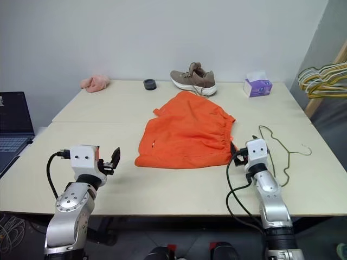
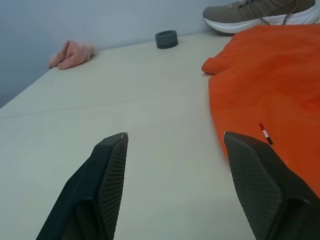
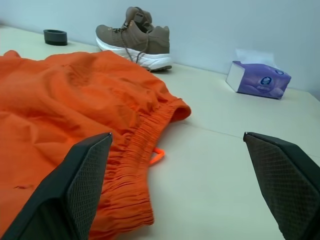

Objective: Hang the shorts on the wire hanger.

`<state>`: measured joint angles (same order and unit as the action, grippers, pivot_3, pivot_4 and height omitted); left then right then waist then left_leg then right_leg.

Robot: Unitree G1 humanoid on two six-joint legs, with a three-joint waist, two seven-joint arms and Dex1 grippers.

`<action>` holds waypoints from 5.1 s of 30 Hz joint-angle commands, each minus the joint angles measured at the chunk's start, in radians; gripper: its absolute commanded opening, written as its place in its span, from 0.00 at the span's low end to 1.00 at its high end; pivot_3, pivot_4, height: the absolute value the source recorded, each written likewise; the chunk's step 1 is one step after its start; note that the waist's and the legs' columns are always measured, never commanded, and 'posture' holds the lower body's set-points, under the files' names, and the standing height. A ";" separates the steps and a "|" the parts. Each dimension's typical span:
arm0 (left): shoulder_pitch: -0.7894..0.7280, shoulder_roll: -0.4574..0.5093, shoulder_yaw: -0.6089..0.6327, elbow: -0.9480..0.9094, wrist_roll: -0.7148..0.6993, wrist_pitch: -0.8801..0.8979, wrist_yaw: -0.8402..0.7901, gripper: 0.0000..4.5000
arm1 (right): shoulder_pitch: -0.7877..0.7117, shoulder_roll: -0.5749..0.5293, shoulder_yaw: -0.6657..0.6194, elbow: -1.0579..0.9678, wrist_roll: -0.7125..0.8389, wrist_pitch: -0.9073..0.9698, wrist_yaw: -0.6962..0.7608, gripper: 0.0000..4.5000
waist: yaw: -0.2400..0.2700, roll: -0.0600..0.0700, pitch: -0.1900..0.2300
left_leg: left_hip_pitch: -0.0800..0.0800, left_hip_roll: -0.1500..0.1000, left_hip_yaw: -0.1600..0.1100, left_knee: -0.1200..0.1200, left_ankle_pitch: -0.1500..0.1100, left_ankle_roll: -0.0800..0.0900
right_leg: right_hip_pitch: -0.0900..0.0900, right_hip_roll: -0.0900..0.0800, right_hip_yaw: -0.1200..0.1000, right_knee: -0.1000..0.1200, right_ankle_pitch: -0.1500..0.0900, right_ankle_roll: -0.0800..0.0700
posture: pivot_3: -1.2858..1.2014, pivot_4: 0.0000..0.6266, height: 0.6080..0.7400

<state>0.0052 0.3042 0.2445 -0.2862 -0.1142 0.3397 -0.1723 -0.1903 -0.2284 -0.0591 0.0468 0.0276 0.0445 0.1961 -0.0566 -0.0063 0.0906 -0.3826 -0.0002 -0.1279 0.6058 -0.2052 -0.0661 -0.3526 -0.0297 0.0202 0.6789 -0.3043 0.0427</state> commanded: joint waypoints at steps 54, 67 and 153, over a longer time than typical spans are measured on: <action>-0.331 0.390 -0.402 0.608 0.191 -0.399 -0.666 0.90 | 0.008 -0.335 0.207 -0.351 0.152 0.166 0.604 1.00 | -0.037 0.001 -0.001 | 0.000 0.004 0.002 -0.001 0.000 0.000 | -0.001 0.002 -0.001 0.000 -0.001 -0.002 | 0.45 0.03 1.00; -0.363 0.377 -0.387 0.671 0.197 -0.470 -0.663 0.02 | -0.340 -0.429 0.424 0.185 -0.328 -0.309 0.553 1.00 | -0.082 0.001 -0.001 | 0.001 0.006 0.003 0.000 0.000 0.000 | -0.001 0.004 0.000 0.000 -0.001 -0.001 | 0.45 0.02 1.00; -0.160 0.447 -0.141 -0.031 -0.392 0.091 -0.806 0.99 | -0.305 -0.236 -0.073 0.050 0.106 0.625 0.104 1.00 | -0.108 0.003 -0.004 | 0.002 0.011 0.018 0.001 -0.002 -0.003 | -0.005 0.009 0.016 0.003 0.000 0.000 | 0.44 0.02 1.00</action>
<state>-0.1351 0.7354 0.1068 -0.3081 -0.4992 0.4418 -0.9468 -0.4534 -0.4573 -0.1001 0.0883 0.1423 0.6547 0.3307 -0.1645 -0.0036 0.0862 -0.3803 0.0105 -0.1082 0.6074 -0.2076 -0.0688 -0.3580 -0.0206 0.0385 0.6809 -0.3035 0.0439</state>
